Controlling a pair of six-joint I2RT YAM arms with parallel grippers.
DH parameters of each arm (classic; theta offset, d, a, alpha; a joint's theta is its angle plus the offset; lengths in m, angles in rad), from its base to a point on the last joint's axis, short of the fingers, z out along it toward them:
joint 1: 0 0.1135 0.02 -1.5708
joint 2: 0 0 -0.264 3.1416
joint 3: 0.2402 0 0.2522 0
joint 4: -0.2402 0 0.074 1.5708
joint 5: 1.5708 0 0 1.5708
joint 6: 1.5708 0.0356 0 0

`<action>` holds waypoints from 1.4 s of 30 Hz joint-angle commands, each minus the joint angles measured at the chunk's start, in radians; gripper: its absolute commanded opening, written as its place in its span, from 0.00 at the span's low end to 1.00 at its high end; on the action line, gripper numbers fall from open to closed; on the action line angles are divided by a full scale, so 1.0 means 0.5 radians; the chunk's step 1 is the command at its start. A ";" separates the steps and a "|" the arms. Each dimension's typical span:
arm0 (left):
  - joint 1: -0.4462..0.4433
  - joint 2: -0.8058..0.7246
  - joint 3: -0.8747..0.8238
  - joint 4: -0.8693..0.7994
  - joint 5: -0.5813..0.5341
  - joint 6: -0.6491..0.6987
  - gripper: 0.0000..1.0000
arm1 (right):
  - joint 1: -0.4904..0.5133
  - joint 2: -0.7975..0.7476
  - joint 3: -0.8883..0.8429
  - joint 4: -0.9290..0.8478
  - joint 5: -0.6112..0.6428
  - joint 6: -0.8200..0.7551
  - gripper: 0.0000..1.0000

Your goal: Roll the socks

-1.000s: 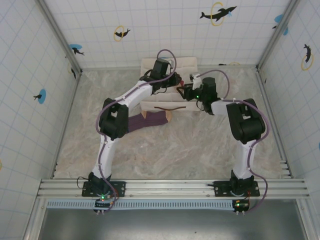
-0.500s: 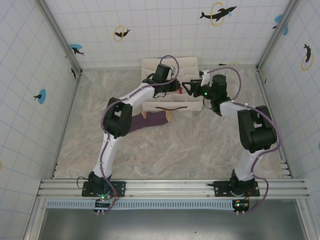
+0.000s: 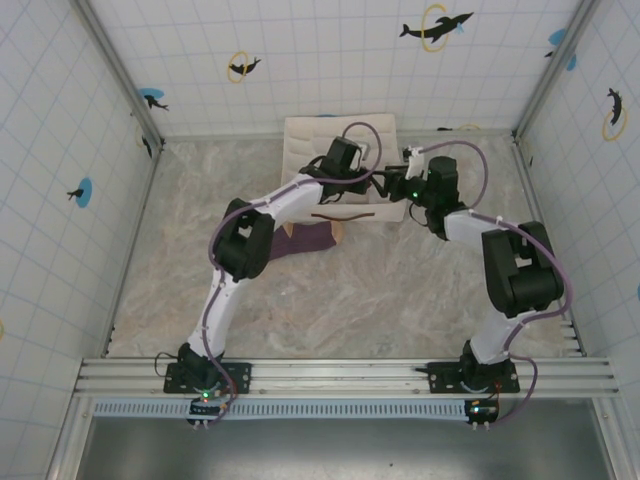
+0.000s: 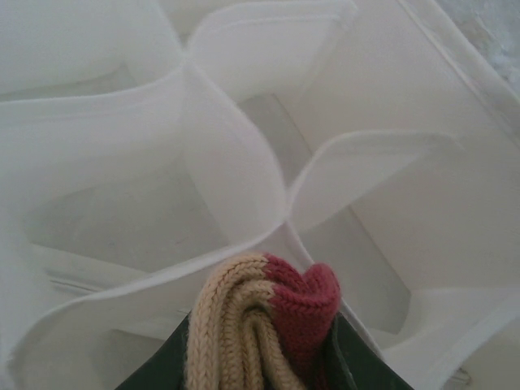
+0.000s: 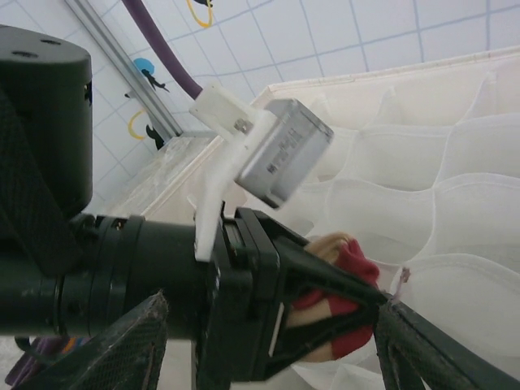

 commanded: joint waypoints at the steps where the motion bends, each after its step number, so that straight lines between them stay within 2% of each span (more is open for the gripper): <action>1: -0.016 -0.069 -0.028 0.037 -0.057 0.126 0.22 | -0.021 -0.106 -0.064 -0.028 0.047 -0.025 0.68; 3: -0.026 -0.150 -0.072 0.081 -0.012 0.156 0.31 | -0.032 -0.136 -0.096 -0.032 0.065 -0.027 0.68; 4: -0.031 -0.161 -0.084 0.087 0.014 0.179 0.42 | -0.034 -0.147 -0.106 -0.033 0.068 -0.028 0.68; 6: -0.039 -0.193 -0.121 0.078 0.030 0.229 0.73 | -0.041 -0.173 -0.118 -0.066 0.088 -0.027 0.68; 8: -0.036 -0.232 -0.164 0.080 0.003 0.242 0.86 | -0.042 -0.199 -0.112 -0.147 0.106 -0.047 0.68; 11: -0.036 -0.298 -0.218 0.098 -0.017 0.258 0.97 | -0.045 -0.257 -0.152 -0.186 0.126 -0.068 0.69; 15: -0.030 -0.373 -0.226 0.129 -0.015 0.319 0.97 | -0.046 -0.273 -0.120 -0.299 0.136 -0.032 0.68; 17: -0.020 -0.408 -0.227 0.128 0.055 0.341 0.97 | -0.049 -0.272 -0.109 -0.298 0.115 0.027 0.67; 24: 0.072 -0.610 -0.335 0.115 0.202 0.301 0.97 | -0.049 -0.185 0.043 -0.254 0.000 0.379 0.62; 28: 0.139 -0.766 -0.490 0.135 0.191 0.253 0.97 | -0.046 -0.076 0.174 -0.226 -0.072 0.584 0.62; 37: 0.366 -1.230 -1.068 0.308 0.232 -0.170 0.97 | 0.003 0.304 0.590 -0.123 -0.155 1.037 0.64; 41: 0.434 -1.400 -1.259 0.186 0.255 -0.282 0.97 | 0.046 0.483 0.816 -0.175 -0.138 1.186 0.65; 42: 0.505 -1.433 -1.310 0.169 0.269 -0.298 0.97 | 0.056 0.519 0.862 -0.192 -0.139 1.215 0.65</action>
